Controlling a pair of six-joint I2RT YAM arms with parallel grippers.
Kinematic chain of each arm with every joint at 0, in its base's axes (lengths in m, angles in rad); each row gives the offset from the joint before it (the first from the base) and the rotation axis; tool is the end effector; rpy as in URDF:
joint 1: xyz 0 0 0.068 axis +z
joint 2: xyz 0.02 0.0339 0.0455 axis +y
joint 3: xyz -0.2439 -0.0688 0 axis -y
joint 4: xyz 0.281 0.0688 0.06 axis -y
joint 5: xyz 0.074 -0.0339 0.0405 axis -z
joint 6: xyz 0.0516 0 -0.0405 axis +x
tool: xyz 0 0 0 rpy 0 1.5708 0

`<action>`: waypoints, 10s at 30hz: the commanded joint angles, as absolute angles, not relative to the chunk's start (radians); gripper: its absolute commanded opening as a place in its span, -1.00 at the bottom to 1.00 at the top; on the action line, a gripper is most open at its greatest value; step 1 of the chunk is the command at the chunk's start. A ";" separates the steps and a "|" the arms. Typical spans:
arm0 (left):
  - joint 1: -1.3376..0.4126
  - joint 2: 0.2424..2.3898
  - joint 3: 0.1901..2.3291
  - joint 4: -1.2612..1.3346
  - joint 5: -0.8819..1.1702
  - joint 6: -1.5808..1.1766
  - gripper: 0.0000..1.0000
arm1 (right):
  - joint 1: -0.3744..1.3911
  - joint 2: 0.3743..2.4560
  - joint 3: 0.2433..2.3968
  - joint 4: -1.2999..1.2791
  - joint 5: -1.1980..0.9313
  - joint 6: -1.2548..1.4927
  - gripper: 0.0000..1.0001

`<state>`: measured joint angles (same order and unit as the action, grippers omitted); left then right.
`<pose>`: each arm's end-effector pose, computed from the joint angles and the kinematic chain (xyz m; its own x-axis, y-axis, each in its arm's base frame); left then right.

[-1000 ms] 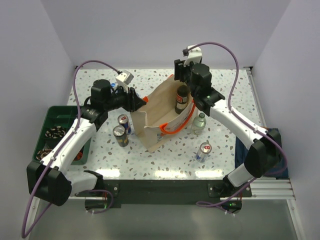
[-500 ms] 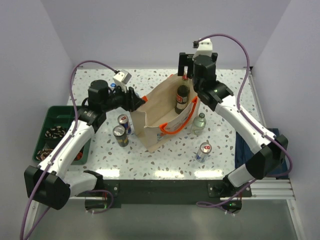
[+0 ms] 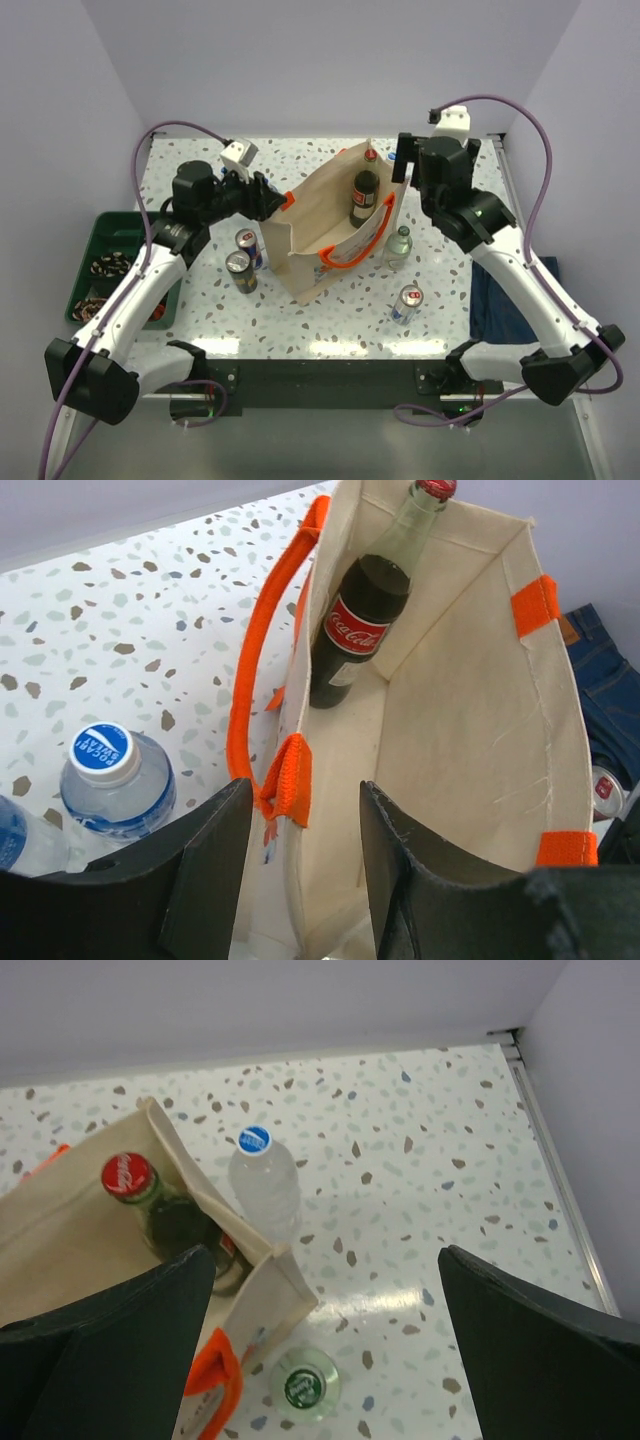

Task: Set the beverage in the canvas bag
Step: Place the drink in the canvas bag, then pick up the drink from the center of the board, then place the drink in the canvas bag.

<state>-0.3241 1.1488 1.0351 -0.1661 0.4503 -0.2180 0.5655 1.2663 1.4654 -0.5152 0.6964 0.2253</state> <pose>0.2980 -0.1238 0.3305 -0.4034 -0.0699 -0.9124 0.6105 0.7222 -0.3252 0.2866 0.1427 0.4253 -0.2327 0.0553 -0.9710 0.1597 0.9870 0.0180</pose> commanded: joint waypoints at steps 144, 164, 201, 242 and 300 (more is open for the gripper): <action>-0.267 1.284 0.948 -0.489 0.078 -0.184 0.18 | 0.606 1.264 1.281 -0.730 0.494 0.643 -1.00; -0.284 1.224 0.974 -0.499 0.023 -0.202 -1.00 | 0.606 1.269 1.278 -0.718 0.485 0.646 -1.00; -0.284 1.127 1.419 -0.765 -0.005 -0.241 -1.00 | 0.606 1.270 1.261 -0.680 0.459 0.641 -1.00; -0.380 1.201 1.559 -0.393 0.417 -0.310 -1.00 | 0.606 1.279 1.252 -0.664 0.485 0.641 -1.00; -0.801 1.758 1.493 0.153 0.057 -0.178 -1.00 | 0.606 1.348 1.459 -0.890 0.506 0.634 -1.00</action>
<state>-0.7921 1.7679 1.4513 -0.0315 0.1066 -0.1894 0.6041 1.3422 1.4136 -0.8246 0.4801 0.6231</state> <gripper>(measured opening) 0.601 0.029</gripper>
